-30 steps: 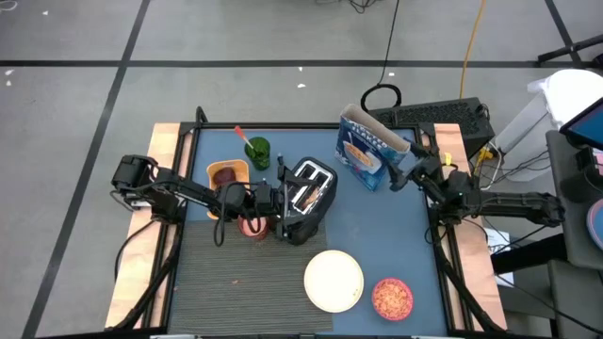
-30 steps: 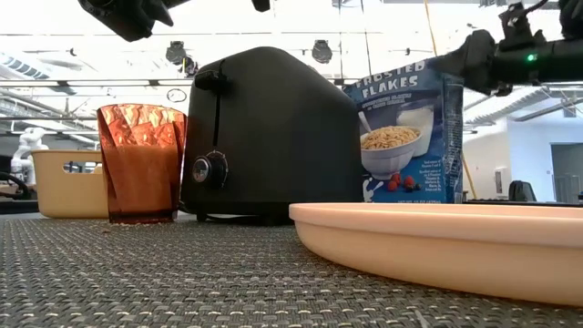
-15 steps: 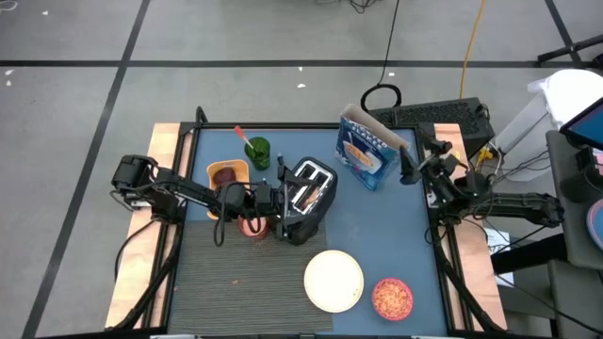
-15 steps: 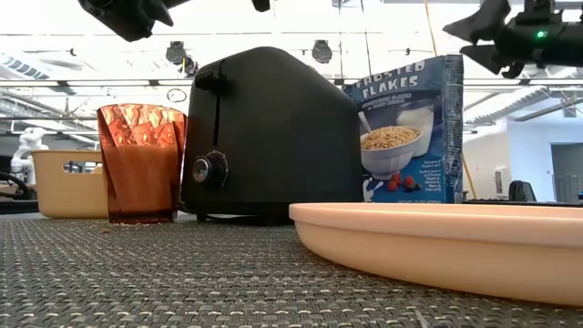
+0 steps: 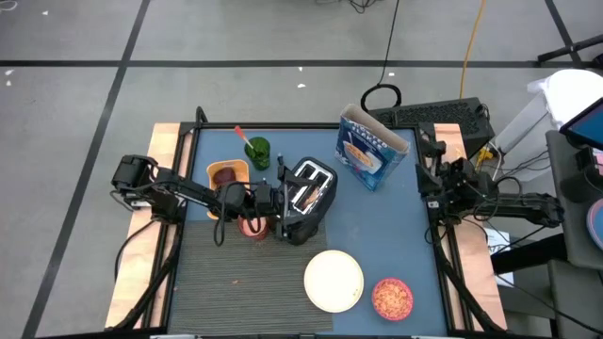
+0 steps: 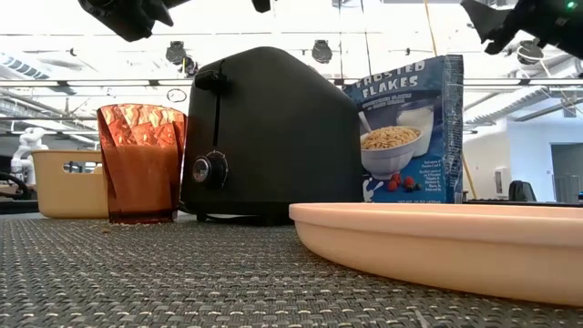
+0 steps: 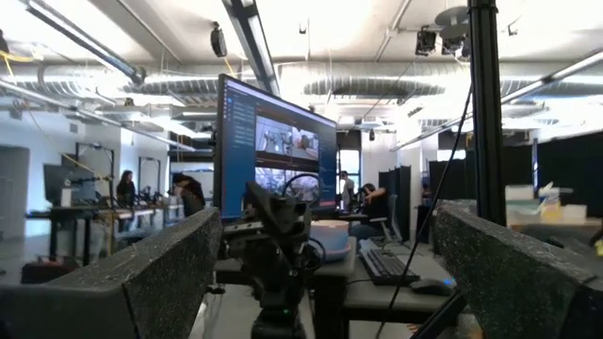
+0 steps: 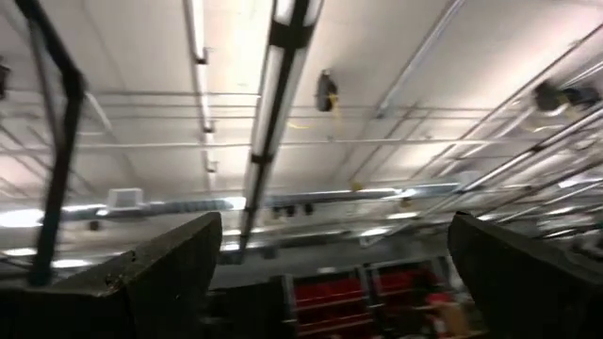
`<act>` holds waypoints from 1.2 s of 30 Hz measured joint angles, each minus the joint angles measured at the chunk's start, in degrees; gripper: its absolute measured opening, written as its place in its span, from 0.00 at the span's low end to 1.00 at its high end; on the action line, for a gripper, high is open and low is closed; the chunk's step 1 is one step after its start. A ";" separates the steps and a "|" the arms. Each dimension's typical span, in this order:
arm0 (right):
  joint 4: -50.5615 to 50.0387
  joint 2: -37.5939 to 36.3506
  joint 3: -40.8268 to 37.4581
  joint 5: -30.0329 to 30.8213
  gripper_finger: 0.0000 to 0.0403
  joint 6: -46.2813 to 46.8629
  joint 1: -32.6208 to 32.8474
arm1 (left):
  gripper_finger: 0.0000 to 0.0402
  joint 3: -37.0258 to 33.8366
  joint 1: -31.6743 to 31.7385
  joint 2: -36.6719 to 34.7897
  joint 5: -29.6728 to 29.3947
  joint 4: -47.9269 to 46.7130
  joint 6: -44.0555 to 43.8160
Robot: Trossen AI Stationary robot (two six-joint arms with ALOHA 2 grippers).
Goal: Arrange a breakfast setting
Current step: Put the toasted bread from the toaster on the light orange plate
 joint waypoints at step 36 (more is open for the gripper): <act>-13.53 2.44 -1.44 -34.96 0.99 30.49 -0.02 | 0.60 43.23 -0.12 0.11 -13.35 -113.76 -40.10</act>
